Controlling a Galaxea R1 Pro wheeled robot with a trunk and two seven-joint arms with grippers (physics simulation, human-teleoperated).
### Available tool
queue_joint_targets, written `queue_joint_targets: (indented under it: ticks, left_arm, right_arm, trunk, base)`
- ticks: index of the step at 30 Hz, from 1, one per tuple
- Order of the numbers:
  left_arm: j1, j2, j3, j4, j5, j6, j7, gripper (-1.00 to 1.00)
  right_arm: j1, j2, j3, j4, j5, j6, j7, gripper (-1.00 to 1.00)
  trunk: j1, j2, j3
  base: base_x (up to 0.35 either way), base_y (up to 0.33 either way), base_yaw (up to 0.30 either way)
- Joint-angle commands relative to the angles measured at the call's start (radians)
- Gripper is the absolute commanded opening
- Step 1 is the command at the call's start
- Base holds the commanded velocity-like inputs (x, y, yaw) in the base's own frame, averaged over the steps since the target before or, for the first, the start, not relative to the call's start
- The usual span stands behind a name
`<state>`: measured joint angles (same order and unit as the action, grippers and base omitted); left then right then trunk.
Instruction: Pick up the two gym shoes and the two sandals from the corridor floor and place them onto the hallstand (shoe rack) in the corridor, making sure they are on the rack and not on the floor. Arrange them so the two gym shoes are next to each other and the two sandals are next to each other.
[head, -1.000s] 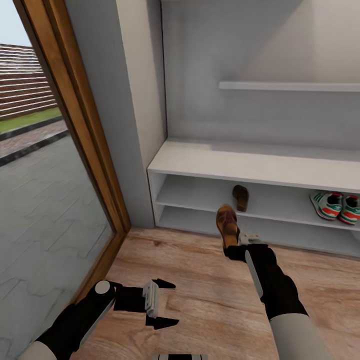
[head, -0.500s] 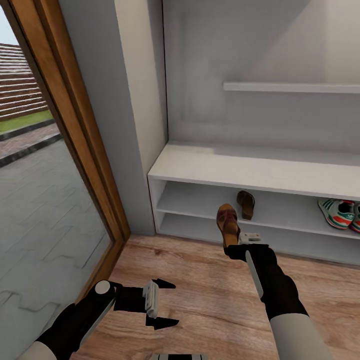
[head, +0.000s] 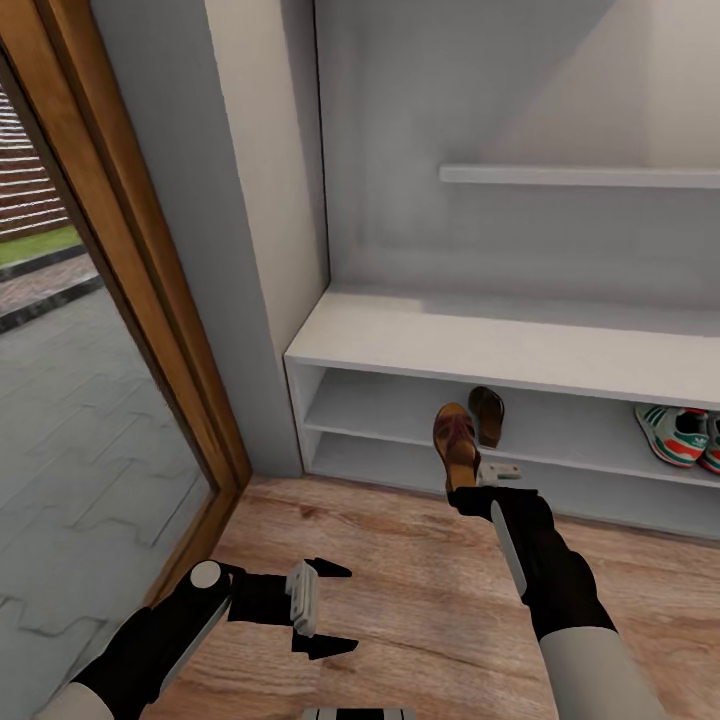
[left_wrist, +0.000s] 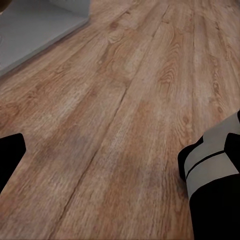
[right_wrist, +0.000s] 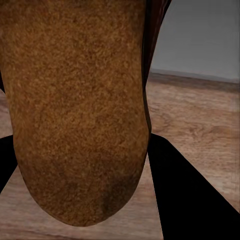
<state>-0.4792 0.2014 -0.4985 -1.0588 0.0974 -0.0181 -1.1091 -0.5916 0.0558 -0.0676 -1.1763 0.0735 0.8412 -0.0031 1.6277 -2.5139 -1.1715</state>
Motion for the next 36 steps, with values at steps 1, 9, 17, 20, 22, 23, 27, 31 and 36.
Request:
queue_joint_targets:
  ticks: [1, 9, 17, 20, 22, 23, 27, 31, 36]
  left_arm:
    - [-0.001, 0.001, -0.003, 0.000, 0.005, -0.002, 0.000, 1.00]
    - [-0.001, 0.001, -0.003, 0.000, 0.005, -0.002, 0.000, 1.00]
    - [-0.001, 0.001, -0.003, 0.000, 0.005, -0.002, 0.000, 1.00]
    - [-0.001, 0.001, -0.003, 0.000, 0.005, -0.002, 0.000, 1.00]
    - [-0.001, 0.001, -0.003, 0.000, 0.005, -0.002, 0.000, 1.00]
    - [-0.001, 0.001, -0.003, 0.000, 0.005, -0.002, 0.000, 1.00]
    - [-0.001, 0.001, -0.003, 0.000, 0.005, -0.002, 0.000, 1.00]
    - [-0.001, 0.001, -0.003, 0.000, 0.008, -0.002, -0.001, 1.00]
    - [-0.001, 0.001, -0.003, 0.000, 0.008, -0.002, 0.000, 1.00]
  right_arm:
    - [-0.001, 0.001, -0.002, 0.000, 0.005, 0.003, 0.002, -1.00]
    - [-0.001, 0.001, 0.000, 0.031, 0.005, -0.087, 0.002, -1.00]
    - [-0.001, 0.001, -0.001, 0.045, 0.005, -0.090, 0.002, -1.00]
    - [-0.001, 0.000, -0.002, 0.046, 0.005, -0.090, 0.002, -1.00]
    - [-0.001, -0.001, -0.003, 0.047, 0.005, -0.090, 0.002, -1.00]
    - [-0.001, -0.002, -0.002, 0.046, 0.004, -0.090, 0.002, -1.00]
    - [-0.001, -0.001, -0.002, 0.046, 0.005, -0.091, 0.002, -1.00]
    - [-0.001, -0.001, -0.002, 0.046, 0.005, -0.091, 0.002, -1.00]
    - [-0.001, -0.002, -0.002, 0.046, 0.005, -0.091, 0.002, -1.00]
  trunk:
    - [0.000, 0.000, -0.001]
    - [0.000, 0.000, -0.001]
    - [0.000, 0.000, -0.001]
    - [0.000, 0.000, -0.001]
    - [0.000, 0.000, -0.001]
    - [0.000, 0.000, -0.001]
    - [0.000, 0.000, -0.001]
    - [0.000, 0.000, -0.001]
    - [0.000, 0.000, -0.001]
  base:
    - [0.007, -0.007, 0.000]
    - [0.001, -0.001, 0.000]
    - [0.000, 0.000, 0.000]
    - [0.000, 0.000, 0.000]
    - [0.000, 0.000, 0.000]
    - [0.000, 0.000, 0.000]
    - [0.000, 0.000, 0.000]
    - [0.000, 0.000, 0.000]
    - [0.000, 0.000, 0.000]
